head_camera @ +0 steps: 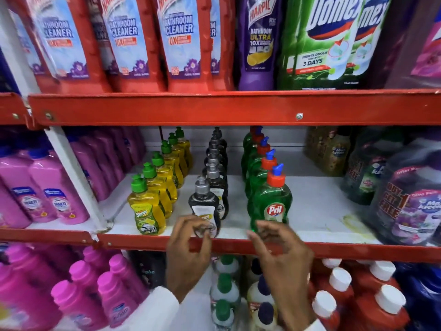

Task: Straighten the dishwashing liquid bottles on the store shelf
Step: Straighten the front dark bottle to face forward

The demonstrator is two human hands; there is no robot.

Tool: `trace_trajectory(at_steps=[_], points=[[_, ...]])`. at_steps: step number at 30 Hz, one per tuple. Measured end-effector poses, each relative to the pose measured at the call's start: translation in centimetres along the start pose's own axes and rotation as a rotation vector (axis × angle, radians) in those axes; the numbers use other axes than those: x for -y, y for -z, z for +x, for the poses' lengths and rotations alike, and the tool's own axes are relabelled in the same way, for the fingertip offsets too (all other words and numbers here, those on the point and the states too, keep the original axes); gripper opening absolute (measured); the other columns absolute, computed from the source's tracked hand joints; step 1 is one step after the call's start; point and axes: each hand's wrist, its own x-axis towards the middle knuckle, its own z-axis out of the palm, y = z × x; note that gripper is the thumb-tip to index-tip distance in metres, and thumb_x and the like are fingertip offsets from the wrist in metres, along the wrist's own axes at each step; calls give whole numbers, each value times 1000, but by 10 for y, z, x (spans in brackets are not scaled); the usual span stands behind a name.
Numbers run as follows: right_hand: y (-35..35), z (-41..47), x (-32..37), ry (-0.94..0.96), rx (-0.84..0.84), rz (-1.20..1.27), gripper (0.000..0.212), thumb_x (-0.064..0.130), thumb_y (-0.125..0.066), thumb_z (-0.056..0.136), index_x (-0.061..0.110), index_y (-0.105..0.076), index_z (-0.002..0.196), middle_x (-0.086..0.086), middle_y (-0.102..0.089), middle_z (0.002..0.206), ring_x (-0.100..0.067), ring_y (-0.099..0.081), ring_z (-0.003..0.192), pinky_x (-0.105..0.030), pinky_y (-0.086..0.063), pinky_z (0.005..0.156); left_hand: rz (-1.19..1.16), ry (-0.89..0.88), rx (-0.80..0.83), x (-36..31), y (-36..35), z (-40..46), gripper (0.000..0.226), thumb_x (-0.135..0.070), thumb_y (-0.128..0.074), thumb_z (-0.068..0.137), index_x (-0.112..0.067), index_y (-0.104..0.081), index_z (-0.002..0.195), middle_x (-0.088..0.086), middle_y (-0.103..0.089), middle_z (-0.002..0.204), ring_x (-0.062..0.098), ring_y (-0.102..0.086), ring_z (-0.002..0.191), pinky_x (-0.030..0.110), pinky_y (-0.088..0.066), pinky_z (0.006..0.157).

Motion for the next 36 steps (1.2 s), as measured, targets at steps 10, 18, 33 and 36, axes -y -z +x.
trace_trajectory(at_steps=[10, 18, 33, 36], points=[[-88, 27, -18, 14, 473, -236, 43, 22, -69, 88, 22, -59, 130, 4, -69, 126, -9, -64, 112, -30, -50, 103, 94, 156, 309, 61, 23, 29, 35, -19, -72, 84, -19, -63, 118, -2, -74, 112, 9, -68, 95, 19, -54, 87], [-83, 26, -21, -39, 454, -249, 40, 17, -64, 91, 18, -56, 130, 1, -68, 126, -12, -64, 114, -33, -50, 104, 14, 135, 343, 60, 21, 34, 35, -32, -73, 81, -25, -69, 115, -13, -75, 104, -3, -70, 92, 25, -60, 82], [-79, 26, -19, -90, 469, -266, 37, 14, -62, 92, 19, -54, 128, -1, -66, 127, -15, -61, 117, -38, -50, 105, -75, 139, 339, 63, 16, 33, 41, -42, -73, 81, -29, -67, 120, -19, -71, 109, -3, -69, 98, 36, -62, 84], [-79, 25, -17, -104, 469, -271, 38, 15, -62, 93, 18, -53, 130, -1, -65, 128, -15, -61, 118, -37, -49, 105, -87, 156, 349, 64, 17, 33, 43, -44, -71, 81, -28, -67, 121, -15, -72, 112, 1, -70, 100, 39, -62, 85]])
